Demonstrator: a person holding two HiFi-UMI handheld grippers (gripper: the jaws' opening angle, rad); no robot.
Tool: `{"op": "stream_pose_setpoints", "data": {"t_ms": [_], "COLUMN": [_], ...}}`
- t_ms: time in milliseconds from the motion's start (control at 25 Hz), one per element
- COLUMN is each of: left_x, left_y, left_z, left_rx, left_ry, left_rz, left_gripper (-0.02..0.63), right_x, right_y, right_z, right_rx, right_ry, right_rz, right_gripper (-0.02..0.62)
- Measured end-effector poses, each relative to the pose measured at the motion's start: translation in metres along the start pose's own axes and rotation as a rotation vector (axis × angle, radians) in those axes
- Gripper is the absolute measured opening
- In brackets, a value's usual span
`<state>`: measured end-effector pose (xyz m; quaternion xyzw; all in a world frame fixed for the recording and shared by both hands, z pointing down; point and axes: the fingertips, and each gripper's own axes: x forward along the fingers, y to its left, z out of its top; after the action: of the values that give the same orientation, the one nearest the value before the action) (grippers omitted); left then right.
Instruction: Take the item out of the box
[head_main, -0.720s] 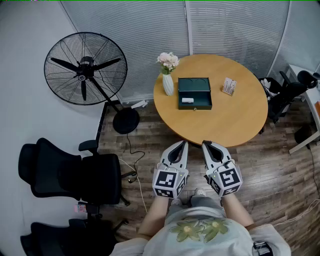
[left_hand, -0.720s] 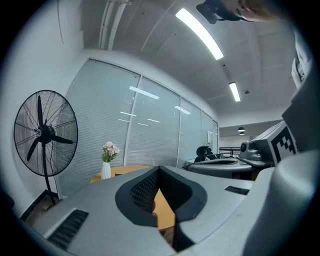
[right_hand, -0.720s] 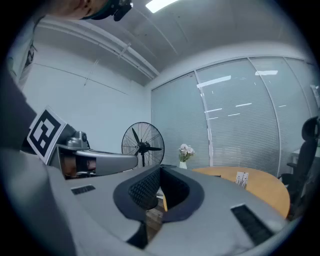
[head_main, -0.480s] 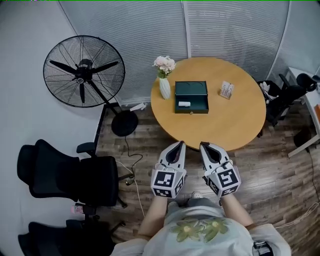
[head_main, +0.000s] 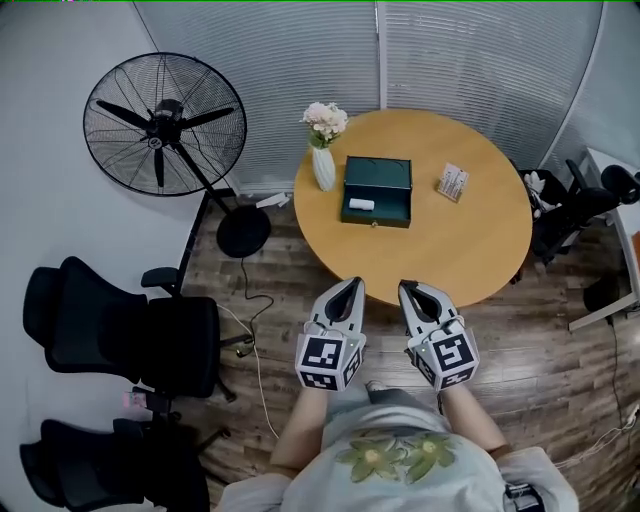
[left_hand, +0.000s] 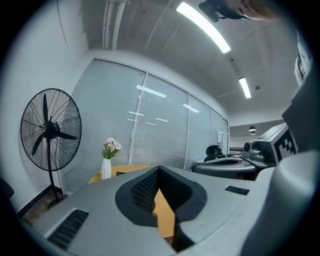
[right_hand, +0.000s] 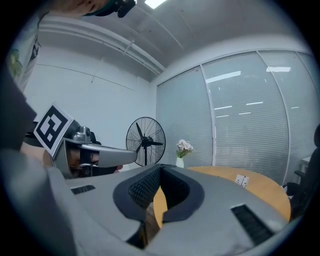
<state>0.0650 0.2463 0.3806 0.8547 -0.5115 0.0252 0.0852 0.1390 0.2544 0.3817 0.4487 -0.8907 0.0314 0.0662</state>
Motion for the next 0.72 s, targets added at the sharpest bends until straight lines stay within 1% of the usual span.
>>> {"op": "stream_pose_setpoints", "data": {"t_ms": [160,240,480,720], "left_x": [0.014,0.025,0.059,0.098], "left_y": [0.001,0.008,0.042,0.089], "left_z": [-0.002,-0.001,-0.007,0.008], "left_rx": [0.0,0.001,0.004,0.025], "left_ry": [0.015,0.018,0.049,0.054], "left_rz": [-0.008,-0.012,-0.031,-0.058], "left_gripper": [0.003,0.003,0.003,0.003], "right_x": [0.009,0.02,0.064,0.125], "right_y": [-0.013,-0.02,-0.037,-0.066], "right_z": [-0.009,-0.011,-0.013,-0.003], "right_rx": [0.025,0.036,0.034,0.006], "right_ry": [0.021,0.023,0.026,0.04], "right_rz": [0.009,0.012,0.001,-0.009], "right_gripper": [0.006,0.006,0.006,0.006]}}
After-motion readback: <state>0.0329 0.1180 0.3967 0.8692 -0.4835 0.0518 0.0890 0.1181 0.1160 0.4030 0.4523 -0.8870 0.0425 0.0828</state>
